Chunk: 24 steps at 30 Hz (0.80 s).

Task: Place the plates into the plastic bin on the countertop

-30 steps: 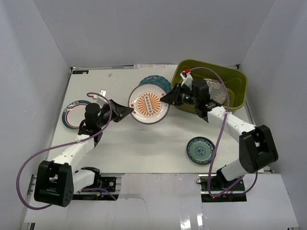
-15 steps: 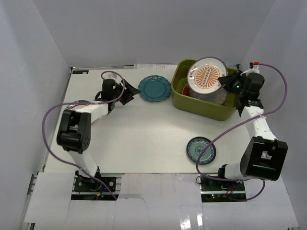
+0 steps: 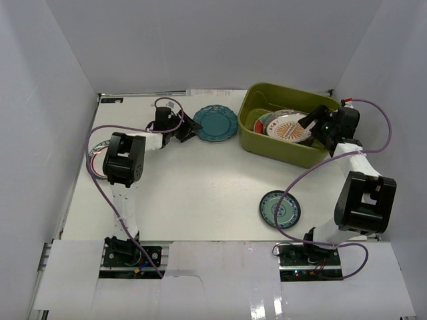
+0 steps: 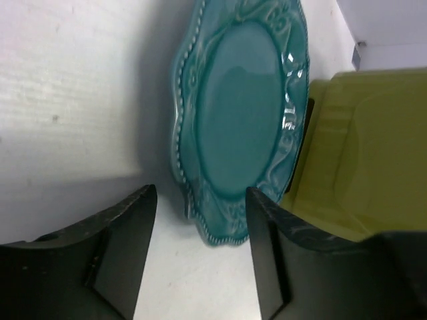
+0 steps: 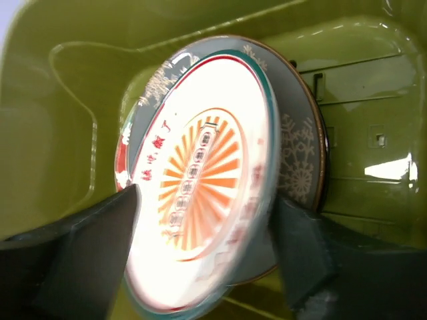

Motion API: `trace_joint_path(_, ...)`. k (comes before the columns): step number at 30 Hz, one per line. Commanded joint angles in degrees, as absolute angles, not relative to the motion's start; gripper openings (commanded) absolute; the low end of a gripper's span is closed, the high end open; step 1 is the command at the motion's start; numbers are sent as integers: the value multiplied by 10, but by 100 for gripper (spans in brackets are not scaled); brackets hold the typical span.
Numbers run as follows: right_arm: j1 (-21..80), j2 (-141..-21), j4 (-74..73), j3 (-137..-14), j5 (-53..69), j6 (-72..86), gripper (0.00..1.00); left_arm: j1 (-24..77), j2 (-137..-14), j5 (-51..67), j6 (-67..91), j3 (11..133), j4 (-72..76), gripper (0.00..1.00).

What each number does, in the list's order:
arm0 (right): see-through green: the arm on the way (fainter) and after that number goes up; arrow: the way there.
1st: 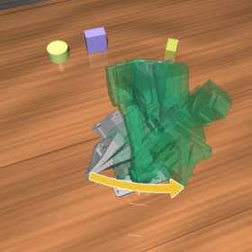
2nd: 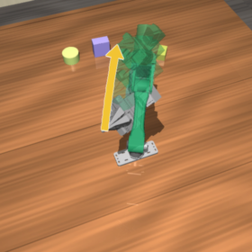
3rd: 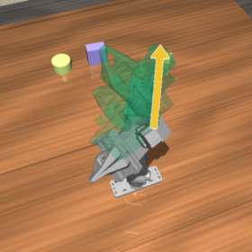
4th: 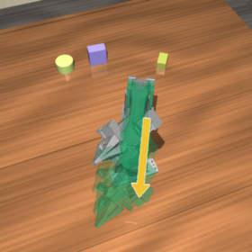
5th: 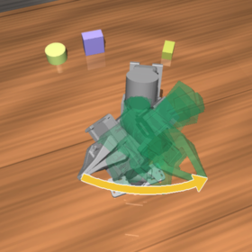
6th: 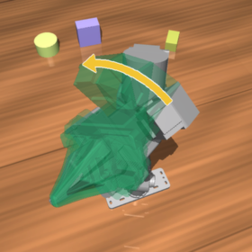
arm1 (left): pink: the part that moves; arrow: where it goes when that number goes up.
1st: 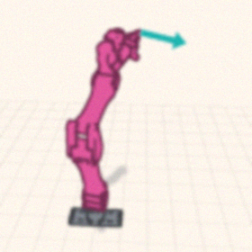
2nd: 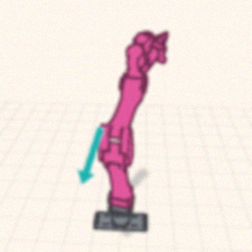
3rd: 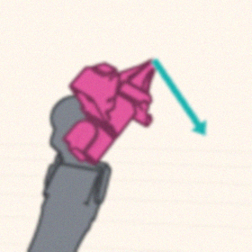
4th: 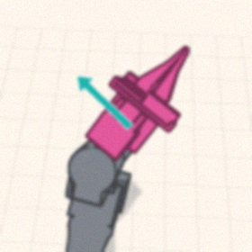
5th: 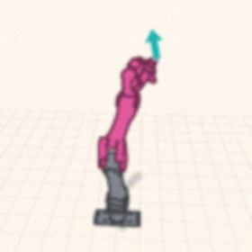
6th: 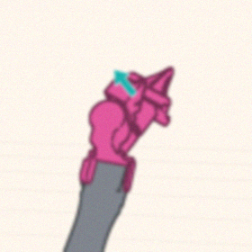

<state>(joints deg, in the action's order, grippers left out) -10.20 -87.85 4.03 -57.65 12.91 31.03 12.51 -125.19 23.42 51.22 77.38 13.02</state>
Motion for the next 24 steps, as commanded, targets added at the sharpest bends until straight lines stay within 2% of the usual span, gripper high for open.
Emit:
trace_joint_path(1, -101, -839, 66, -597, 115, 296, 92, 127, -1293, 231, 522, 793, 127, 65)
trace_joint_path(4, -101, -800, 65, -585, 111, 296, 98, 129, -1310, 220, 533, 787, 155, 56)
trace_joint_path(8, -98, -718, 88, -547, 119, 308, 96, 133, -1317, 210, 563, 762, 217, 45)
trace_joint_path(13, -58, -656, 144, -483, 172, 339, 98, 139, -1344, 207, 587, 747, 292, 38)
trace_joint_path(16, -16, -627, 163, -463, 191, 351, 98, 139, -1350, 196, 592, 740, 311, 23)
trace_joint_path(17, -5, -614, 163, -457, 193, 350, 98, 139, -1347, 192, 592, 737, 314, 8)
trace_joint_path(18, 23, -607, 163, -454, 195, 347, 98, 137, -1343, 188, 586, 731, 316, 0)
trace_joint_path(22, 84, -580, 155, -439, 214, 334, 98, 127, -1287, 186, 591, 659, 359, 0)
trace_joint_path(24, 131, -571, 162, -419, 241, 330, 97, 115, -1225, 185, 598, 586, 387, 0)
